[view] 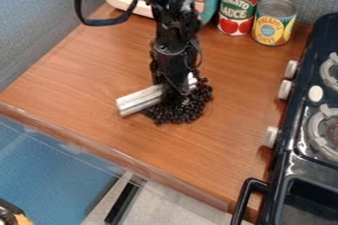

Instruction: Sweep into pile

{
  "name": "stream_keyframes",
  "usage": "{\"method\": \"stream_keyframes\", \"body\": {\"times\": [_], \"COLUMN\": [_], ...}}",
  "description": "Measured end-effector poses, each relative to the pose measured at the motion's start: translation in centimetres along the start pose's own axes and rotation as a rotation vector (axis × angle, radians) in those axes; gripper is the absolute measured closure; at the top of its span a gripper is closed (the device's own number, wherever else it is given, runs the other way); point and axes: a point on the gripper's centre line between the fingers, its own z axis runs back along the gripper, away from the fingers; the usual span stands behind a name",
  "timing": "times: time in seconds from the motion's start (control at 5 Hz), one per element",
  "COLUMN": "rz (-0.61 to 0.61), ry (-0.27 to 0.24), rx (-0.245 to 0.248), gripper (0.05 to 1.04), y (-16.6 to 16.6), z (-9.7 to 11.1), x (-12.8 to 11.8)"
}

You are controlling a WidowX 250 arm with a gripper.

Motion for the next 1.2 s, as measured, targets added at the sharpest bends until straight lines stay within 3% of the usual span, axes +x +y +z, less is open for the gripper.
{"method": "stream_keyframes", "body": {"times": [0.6,0.8,1.2], "rz": [0.161,0.181,0.12], "ry": [-0.056,-0.051,0.031], "rx": [0.027,0.086,0.149], "gripper": [0.698,0.698,0.698], "y": [7.5,9.6,10.8], "z": [3.5,3.3,-0.9], "x": [-0.6,0.5,3.4]}}
